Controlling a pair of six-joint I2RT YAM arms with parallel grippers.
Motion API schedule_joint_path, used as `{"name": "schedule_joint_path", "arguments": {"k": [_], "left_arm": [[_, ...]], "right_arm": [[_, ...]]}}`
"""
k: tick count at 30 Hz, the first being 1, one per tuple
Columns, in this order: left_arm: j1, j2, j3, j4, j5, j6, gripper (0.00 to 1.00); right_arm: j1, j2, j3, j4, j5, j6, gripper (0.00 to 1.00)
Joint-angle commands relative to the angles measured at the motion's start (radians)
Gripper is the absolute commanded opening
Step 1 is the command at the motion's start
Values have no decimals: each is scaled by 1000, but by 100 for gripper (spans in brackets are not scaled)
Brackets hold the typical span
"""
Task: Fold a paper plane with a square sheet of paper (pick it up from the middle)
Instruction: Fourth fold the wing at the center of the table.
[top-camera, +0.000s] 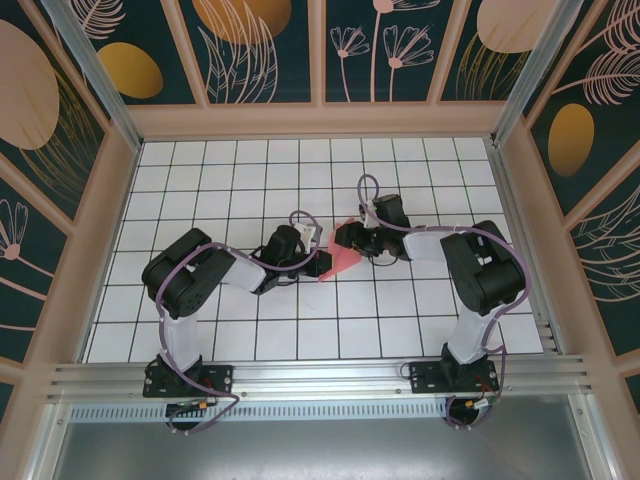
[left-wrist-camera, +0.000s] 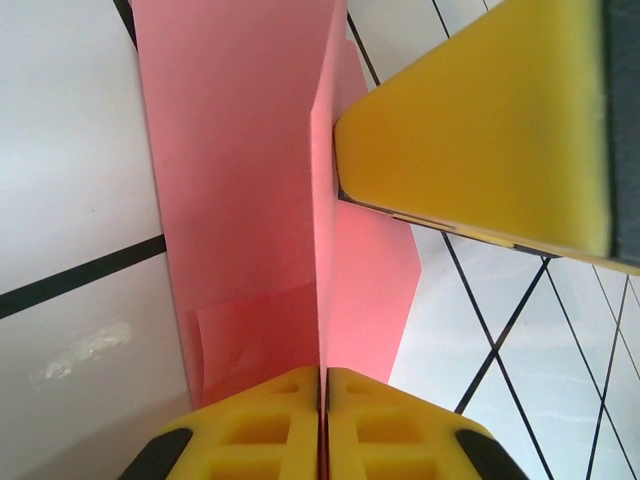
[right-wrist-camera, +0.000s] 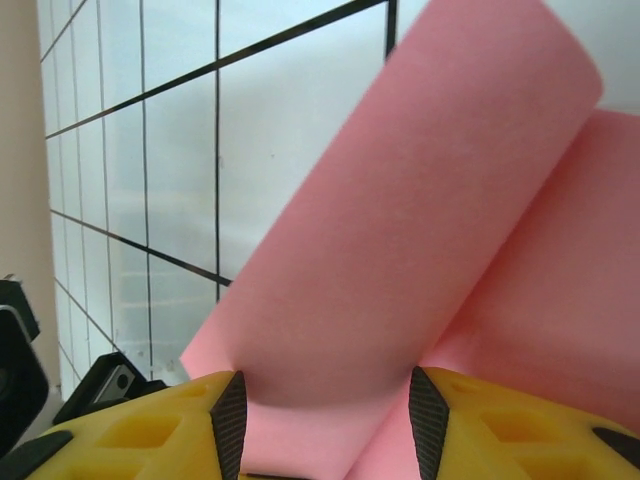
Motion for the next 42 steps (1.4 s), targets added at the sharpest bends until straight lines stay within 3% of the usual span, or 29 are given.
{"name": "schedule_joint_path", "arguments": {"k": [1,12,26,32,42], "left_arm": [[4,12,15,14,19,0,11],[5,6,29,18,12,16,17],[4,-147,-73,-13,-75,-9,42],[5,-156,-67,-45,-92,-32,42],[4,-201,-61,23,-116,-91,31]], "right_arm": [[-7,17,1,-29,48,3,50],[-6,38,-4,-36,72,29,53],[-7,49,1,-117,196,114,47],[-7,59,12,-152,210,118,47],[-6,83,32,-219,254,121,42]]}}
